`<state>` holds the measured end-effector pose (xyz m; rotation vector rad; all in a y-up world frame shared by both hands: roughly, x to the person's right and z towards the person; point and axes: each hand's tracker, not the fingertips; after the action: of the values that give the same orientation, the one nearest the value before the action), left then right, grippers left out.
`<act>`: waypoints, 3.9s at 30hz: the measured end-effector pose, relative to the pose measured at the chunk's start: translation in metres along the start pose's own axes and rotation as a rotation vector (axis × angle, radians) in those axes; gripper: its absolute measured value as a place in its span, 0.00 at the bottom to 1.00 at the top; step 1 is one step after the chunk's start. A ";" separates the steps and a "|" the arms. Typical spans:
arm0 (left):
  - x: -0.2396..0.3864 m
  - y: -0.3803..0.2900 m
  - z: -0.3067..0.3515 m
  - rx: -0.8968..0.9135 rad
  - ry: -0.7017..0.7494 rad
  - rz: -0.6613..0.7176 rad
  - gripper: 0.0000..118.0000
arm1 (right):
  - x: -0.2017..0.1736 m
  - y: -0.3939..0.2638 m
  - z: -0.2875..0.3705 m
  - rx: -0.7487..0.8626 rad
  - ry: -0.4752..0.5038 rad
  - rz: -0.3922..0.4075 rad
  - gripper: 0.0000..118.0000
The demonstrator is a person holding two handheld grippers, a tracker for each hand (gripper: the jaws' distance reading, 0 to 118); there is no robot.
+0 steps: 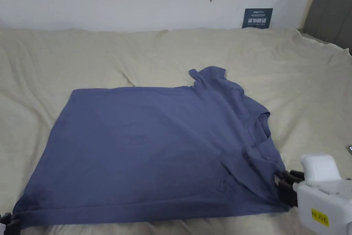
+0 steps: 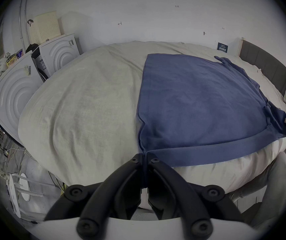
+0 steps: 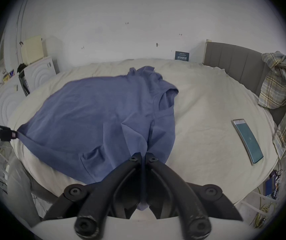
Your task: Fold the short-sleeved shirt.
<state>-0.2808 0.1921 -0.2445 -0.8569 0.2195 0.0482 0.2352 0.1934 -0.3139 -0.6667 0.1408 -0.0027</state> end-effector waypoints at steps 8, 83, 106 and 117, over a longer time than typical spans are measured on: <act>0.003 0.074 -0.019 0.079 0.035 -0.001 0.04 | 0.027 0.068 -0.018 0.063 0.004 -0.090 0.02; -0.005 0.086 -0.125 0.052 -0.127 -0.014 0.32 | -0.029 0.030 -0.034 -0.061 -0.007 -0.058 0.00; 0.005 0.103 -0.085 0.109 -0.118 -0.049 0.07 | 0.031 0.062 -0.098 -0.071 -0.118 0.040 0.84; 0.006 0.104 -0.069 0.113 -0.117 -0.067 0.07 | 0.031 0.069 -0.115 -0.187 -0.005 -0.120 0.06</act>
<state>-0.3002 0.2083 -0.3666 -0.7462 0.0828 0.0225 0.2477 0.1749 -0.4495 -0.8609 0.0970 -0.1047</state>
